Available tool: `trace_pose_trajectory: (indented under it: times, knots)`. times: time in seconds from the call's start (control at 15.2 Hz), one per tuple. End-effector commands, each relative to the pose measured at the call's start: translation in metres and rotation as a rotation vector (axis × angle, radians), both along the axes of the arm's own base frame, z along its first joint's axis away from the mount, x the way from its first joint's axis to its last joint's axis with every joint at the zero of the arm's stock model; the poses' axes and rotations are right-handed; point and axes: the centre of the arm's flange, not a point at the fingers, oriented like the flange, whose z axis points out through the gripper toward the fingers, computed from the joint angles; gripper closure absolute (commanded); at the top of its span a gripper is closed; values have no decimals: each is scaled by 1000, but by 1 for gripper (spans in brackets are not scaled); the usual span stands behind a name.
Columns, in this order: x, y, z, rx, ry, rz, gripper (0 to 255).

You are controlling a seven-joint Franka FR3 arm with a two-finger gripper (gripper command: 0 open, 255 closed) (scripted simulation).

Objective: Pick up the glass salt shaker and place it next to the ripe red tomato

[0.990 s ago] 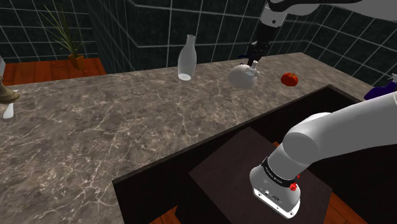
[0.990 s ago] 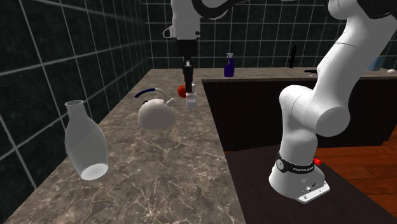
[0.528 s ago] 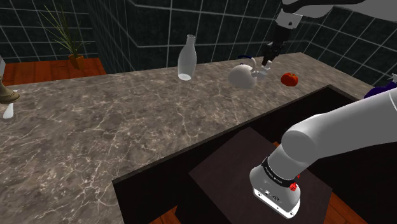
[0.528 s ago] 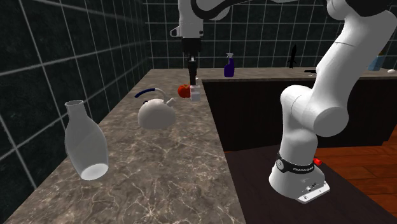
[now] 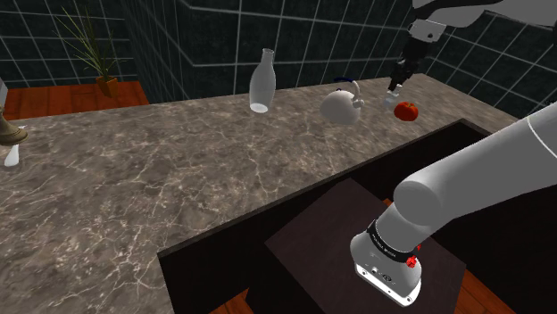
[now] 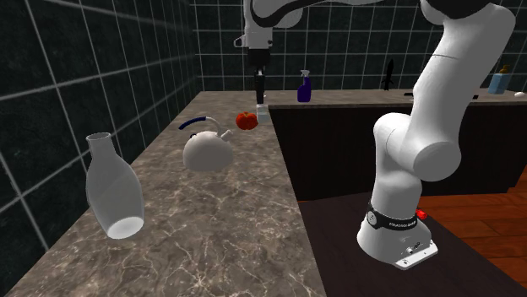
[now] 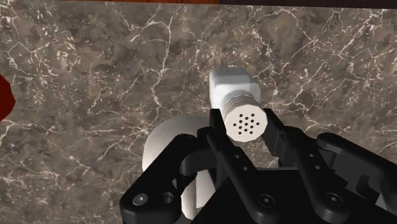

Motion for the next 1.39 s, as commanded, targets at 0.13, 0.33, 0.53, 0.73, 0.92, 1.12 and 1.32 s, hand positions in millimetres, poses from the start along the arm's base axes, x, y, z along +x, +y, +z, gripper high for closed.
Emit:
trace_pose_trajectory:
  times: [0.13, 0.33, 0.53, 0.73, 0.92, 1.12, 1.32]
  knots:
    - [-19, -47, -4, -1, 0, 3, 255]
    - [-33, -84, -4, -1, 0, 3, 255]
    - [-46, -121, -4, -1, 0, 3, 255]
    - [-60, -158, -3, 0, 0, 3, 255]
    - [-73, -196, -3, 0, 1, 3, 255]
    - [-85, -228, -8, 0, 0, 3, 255]
    - [-85, -228, -24, 0, 0, 3, 255]
